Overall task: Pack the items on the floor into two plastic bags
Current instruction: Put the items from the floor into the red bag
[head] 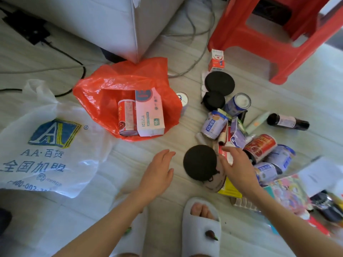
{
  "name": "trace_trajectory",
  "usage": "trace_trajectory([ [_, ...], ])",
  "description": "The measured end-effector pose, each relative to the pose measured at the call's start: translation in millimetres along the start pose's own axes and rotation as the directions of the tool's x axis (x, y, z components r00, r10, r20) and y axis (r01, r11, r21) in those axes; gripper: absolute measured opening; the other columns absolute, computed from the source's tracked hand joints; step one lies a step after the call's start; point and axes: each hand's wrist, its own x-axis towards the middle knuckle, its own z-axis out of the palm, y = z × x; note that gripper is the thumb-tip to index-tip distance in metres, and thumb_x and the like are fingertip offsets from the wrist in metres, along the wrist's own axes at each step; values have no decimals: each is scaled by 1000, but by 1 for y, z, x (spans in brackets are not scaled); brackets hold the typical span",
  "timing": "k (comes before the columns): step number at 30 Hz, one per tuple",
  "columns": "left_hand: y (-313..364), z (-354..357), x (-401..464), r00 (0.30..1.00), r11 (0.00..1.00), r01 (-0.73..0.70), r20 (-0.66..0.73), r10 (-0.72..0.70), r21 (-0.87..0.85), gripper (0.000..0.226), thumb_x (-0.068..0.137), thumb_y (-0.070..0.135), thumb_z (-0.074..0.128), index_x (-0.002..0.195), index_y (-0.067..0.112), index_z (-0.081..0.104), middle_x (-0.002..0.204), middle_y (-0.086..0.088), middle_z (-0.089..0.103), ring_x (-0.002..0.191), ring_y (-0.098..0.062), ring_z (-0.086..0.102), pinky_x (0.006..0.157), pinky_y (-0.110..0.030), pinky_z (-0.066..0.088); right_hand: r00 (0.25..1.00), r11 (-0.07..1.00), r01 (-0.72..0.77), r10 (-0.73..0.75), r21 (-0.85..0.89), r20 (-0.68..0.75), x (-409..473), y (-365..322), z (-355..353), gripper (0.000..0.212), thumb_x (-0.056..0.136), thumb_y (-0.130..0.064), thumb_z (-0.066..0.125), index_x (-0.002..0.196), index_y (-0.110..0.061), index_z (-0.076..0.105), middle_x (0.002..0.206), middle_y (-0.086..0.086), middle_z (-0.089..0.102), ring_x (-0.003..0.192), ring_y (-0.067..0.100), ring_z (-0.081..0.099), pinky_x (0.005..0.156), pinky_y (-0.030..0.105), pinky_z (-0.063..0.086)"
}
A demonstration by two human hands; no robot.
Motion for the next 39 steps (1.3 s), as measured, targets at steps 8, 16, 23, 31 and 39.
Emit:
trace_trajectory([
  [8,29,38,72,934,893,-255,335,128,372,86,85,17,58,148,14,-1,156,-8,2,144,-25,7,115,-36,20,980,979,-178,185,-95,70,-26,30,8,44,81,-52,55,111,-21,63,112,5,61,107,24,53,90,42,46],
  [16,40,65,96,953,894,-262,241,181,364,64,81,16,63,137,16,32,133,-7,39,125,-25,33,99,-35,31,971,992,-111,123,-66,206,-20,44,9,35,88,-36,52,120,-21,59,126,0,57,117,20,48,98,44,41],
  [23,27,48,92,954,995,-71,287,88,-69,20,78,9,69,88,16,54,109,-7,51,107,-23,52,92,-31,43,959,984,-155,129,84,252,-15,35,7,28,92,-21,50,118,-17,59,115,4,65,104,21,58,84,28,45],
  [31,47,23,81,960,937,-83,225,167,-340,34,75,2,70,69,28,47,79,11,58,78,-8,55,75,-25,41,970,918,-98,2,385,241,-14,29,0,18,93,-21,53,104,-17,65,91,-3,64,87,12,57,76,25,42],
  [39,24,1,58,996,932,67,-38,-86,-356,14,82,13,67,87,17,55,84,6,60,83,-10,56,74,-22,45,884,873,341,-171,-349,435,-35,66,8,91,80,-50,61,148,-21,9,153,1,23,140,22,23,114,36,18],
])
